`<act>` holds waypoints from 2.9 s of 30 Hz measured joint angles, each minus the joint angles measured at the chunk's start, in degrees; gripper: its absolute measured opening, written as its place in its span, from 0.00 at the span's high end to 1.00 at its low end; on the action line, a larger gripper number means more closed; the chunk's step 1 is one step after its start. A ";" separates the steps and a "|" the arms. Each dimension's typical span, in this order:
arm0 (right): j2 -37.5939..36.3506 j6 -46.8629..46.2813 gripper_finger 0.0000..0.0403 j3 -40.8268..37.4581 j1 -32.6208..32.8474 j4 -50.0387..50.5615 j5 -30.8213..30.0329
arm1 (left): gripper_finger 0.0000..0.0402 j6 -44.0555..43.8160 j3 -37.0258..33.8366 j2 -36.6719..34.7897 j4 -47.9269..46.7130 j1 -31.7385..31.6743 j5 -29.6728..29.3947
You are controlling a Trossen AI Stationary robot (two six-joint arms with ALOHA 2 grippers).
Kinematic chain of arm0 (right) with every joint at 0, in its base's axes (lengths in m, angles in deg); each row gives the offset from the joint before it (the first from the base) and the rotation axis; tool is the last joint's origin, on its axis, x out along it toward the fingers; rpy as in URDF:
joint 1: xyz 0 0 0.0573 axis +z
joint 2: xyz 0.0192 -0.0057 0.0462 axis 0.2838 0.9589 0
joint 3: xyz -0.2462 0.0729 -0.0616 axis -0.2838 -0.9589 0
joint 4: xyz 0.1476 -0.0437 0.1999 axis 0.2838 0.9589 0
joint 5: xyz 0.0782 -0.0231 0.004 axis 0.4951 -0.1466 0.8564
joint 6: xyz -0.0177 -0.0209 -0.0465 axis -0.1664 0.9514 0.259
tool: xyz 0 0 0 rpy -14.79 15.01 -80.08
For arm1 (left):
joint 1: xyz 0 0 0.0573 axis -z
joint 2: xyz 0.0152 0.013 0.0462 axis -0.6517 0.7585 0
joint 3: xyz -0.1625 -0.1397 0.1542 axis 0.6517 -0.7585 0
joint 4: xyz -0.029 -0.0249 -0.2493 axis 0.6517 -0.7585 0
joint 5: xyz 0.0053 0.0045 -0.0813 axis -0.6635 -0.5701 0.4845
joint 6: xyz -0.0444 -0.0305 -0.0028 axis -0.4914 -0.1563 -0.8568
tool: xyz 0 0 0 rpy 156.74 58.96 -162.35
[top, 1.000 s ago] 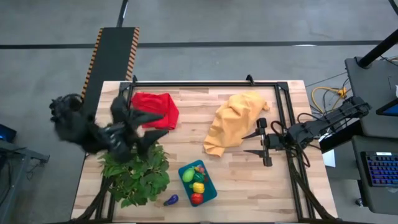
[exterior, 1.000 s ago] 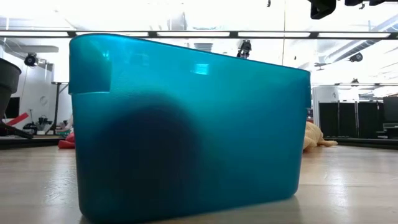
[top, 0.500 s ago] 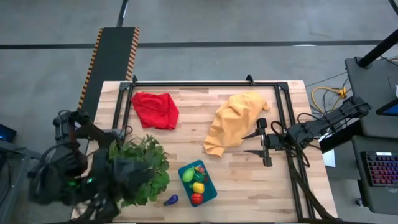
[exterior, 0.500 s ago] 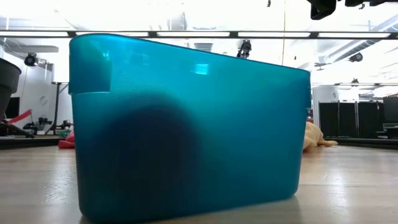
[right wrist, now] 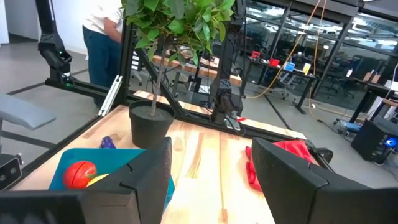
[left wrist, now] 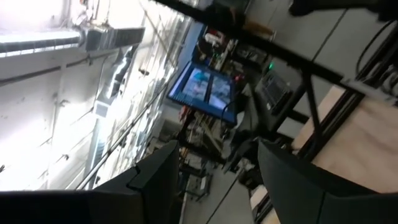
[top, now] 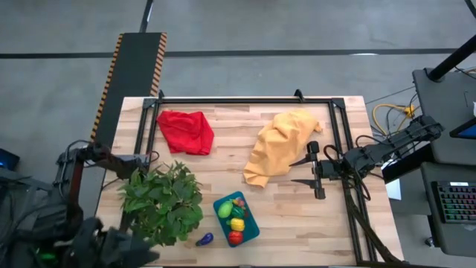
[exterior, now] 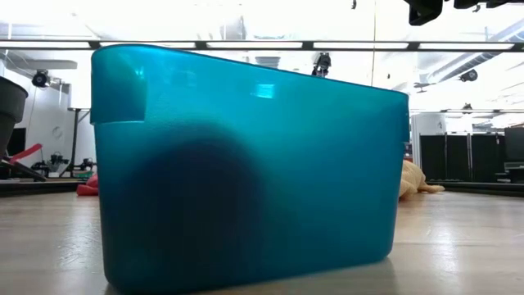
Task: Pick and placing Produce into tupperware
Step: Put the eggplant into the bin
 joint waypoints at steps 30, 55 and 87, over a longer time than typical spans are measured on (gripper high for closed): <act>0.00 1.31 0.47 0.00 -0.11 0.03 -0.81 | 0.49 -9.31 0.66 2.87 -0.47 5.93 -4.74; 0.02 -0.68 0.47 0.00 -0.12 0.02 -1.48 | 0.49 -10.58 -1.84 -25.97 -11.08 -6.88 10.69; 0.02 -0.22 0.47 0.00 -0.13 0.00 -1.49 | 0.49 -34.99 -42.33 -59.06 -19.69 -20.60 30.33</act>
